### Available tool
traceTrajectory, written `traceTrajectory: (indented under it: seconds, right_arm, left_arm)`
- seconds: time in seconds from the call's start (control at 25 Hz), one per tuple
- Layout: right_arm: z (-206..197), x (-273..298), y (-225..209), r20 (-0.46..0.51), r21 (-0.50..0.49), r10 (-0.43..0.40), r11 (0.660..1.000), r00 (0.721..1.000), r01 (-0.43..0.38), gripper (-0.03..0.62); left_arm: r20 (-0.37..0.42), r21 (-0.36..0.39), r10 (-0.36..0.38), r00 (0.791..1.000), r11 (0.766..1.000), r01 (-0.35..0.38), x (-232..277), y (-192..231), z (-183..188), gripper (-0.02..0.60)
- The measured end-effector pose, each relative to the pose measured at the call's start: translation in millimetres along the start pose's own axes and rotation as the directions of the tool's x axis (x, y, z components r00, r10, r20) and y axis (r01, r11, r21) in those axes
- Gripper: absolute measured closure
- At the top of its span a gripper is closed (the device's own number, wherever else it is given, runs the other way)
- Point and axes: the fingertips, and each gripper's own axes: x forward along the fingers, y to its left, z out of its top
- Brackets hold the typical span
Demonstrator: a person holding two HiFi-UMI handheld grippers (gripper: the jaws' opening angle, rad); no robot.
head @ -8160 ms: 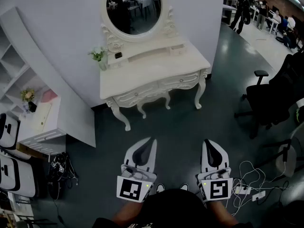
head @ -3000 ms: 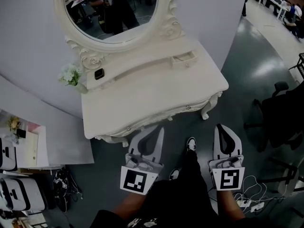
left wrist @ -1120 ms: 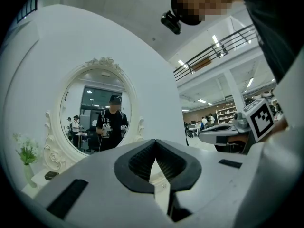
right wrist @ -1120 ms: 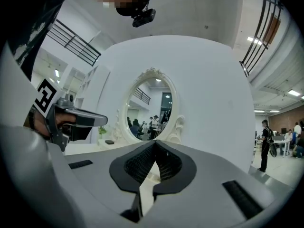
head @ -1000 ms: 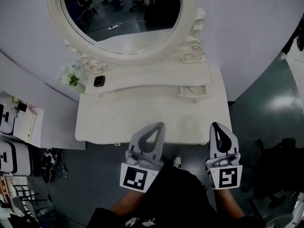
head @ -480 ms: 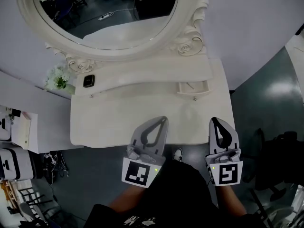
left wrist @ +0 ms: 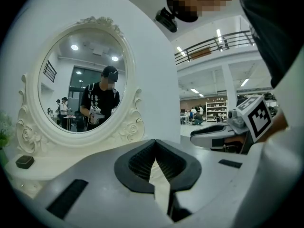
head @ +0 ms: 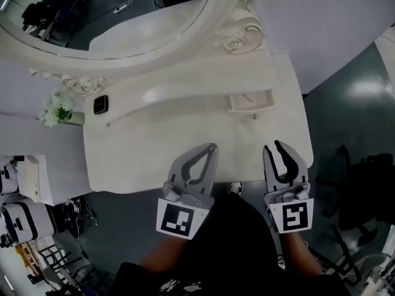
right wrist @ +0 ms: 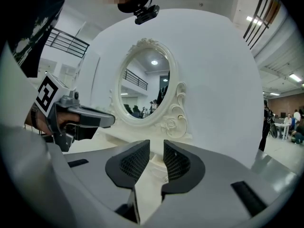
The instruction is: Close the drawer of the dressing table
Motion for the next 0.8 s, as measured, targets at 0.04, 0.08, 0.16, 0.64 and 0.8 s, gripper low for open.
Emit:
traceTrajectory:
  seconds: [0.04, 0.08, 0.16, 0.64, 0.8]
  right_arm:
    - [-2, 3, 0, -0.008, 0.0, 0.004, 1.0, 1.0, -0.004, 0.522]
    - [-4, 6, 0, -0.014, -0.001, 0.006, 1.0, 1.0, -0.006, 0.512]
    - [-11, 10, 1, -0.033, -0.002, 0.004, 1.0, 0.999, -0.004, 0.507]
    - [-53, 43, 1, -0.123, 0.045, -0.009, 0.999, 0.992, 0.015, 0.461]
    - [-67, 52, -1, -0.154, 0.049, -0.013, 0.999, 0.988, 0.021, 0.461]
  left_arm:
    - [0.0, -0.003, -0.002, 1.0, 1.0, 0.002, 2, 0, 0, 0.578]
    - [0.0, -0.003, -0.006, 1.0, 1.0, 0.006, 4, -1, -1, 0.578]
    - [-0.005, -0.002, -0.019, 1.0, 1.0, 0.019, 7, -2, -3, 0.578]
    - [-0.063, -0.03, -0.085, 0.994, 0.996, 0.083, 28, -6, -34, 0.578]
    - [-0.085, -0.056, -0.104, 0.991, 0.993, 0.099, 33, -10, -47, 0.578]
